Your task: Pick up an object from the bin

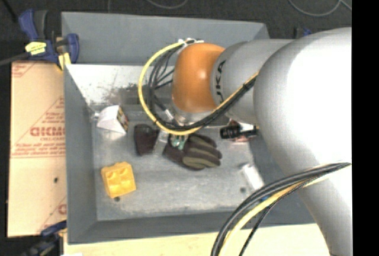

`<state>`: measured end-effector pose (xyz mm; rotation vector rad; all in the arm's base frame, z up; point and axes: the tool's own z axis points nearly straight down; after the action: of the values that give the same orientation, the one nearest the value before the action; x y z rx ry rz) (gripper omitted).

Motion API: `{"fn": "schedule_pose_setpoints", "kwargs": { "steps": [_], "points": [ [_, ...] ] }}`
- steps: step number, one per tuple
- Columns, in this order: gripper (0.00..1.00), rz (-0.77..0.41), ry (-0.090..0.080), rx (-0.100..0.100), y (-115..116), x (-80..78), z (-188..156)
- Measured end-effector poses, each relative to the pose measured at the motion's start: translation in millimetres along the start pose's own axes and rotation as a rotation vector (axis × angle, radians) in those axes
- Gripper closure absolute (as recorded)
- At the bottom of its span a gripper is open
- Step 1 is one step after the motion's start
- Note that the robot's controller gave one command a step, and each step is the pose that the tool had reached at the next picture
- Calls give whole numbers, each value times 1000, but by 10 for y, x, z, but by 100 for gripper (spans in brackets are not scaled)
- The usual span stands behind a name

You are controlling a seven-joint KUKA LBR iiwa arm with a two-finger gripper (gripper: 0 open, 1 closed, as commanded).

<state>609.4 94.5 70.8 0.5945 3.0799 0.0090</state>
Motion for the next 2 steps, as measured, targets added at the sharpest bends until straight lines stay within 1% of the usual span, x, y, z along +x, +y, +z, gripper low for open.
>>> {"fn": "schedule_pose_setpoints", "kwargs": {
  "steps": [1, 2],
  "points": [
    [100, 0, 1, 1, -7, 9, -38],
    [100, 0, 7, 4, -16, 22, -231]
  ]
}}
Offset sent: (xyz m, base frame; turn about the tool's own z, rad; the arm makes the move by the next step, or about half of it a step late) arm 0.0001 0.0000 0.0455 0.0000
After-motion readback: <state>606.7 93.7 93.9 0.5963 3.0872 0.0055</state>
